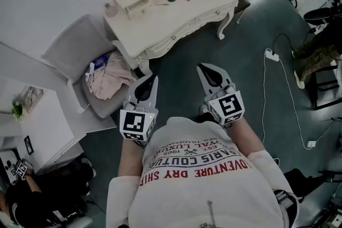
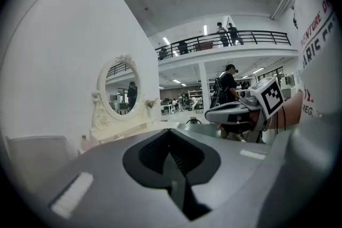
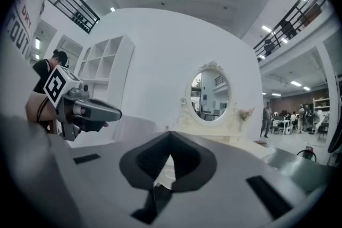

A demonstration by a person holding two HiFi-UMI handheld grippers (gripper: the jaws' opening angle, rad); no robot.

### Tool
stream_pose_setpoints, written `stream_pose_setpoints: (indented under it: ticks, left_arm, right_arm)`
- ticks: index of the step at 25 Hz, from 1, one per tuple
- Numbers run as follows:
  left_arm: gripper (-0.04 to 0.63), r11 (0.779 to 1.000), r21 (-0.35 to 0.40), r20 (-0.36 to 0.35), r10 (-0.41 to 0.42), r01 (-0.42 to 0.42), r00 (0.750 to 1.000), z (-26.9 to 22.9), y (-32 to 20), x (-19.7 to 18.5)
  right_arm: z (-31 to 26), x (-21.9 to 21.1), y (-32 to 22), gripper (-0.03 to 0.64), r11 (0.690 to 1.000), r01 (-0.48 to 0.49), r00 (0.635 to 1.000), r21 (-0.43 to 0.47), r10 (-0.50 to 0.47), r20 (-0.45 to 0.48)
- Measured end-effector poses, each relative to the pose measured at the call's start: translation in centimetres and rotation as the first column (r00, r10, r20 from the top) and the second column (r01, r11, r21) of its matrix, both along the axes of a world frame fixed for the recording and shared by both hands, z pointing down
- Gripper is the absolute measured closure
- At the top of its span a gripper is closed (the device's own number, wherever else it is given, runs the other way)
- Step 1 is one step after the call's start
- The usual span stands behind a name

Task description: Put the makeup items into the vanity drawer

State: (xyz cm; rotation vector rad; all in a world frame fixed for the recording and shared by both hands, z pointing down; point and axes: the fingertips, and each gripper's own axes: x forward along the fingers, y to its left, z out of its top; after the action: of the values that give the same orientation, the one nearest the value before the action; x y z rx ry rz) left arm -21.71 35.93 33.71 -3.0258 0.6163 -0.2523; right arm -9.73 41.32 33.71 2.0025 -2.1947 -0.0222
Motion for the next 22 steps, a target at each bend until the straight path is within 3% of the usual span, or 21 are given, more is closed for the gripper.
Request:
stream_pose_setpoints:
  ticks: [12, 22]
  left_arm:
    - [0.584, 1.000, 0.000, 0.005, 0.022, -0.022, 1.000, 0.4, -0.4, -0.4]
    - [0.584, 1.000, -0.023, 0.012, 0.005, -0.005, 1.000, 1.8, -2.7, 0.1]
  right_arm:
    - [0.4, -0.4, -0.2, 0.609, 1.000, -0.027, 0.999, 0.001, 0.027, 0.019]
    - [1.9, 1.8, -2.9, 0.609, 0.996, -0.075, 0.997, -0.041, 0.075, 0.022]
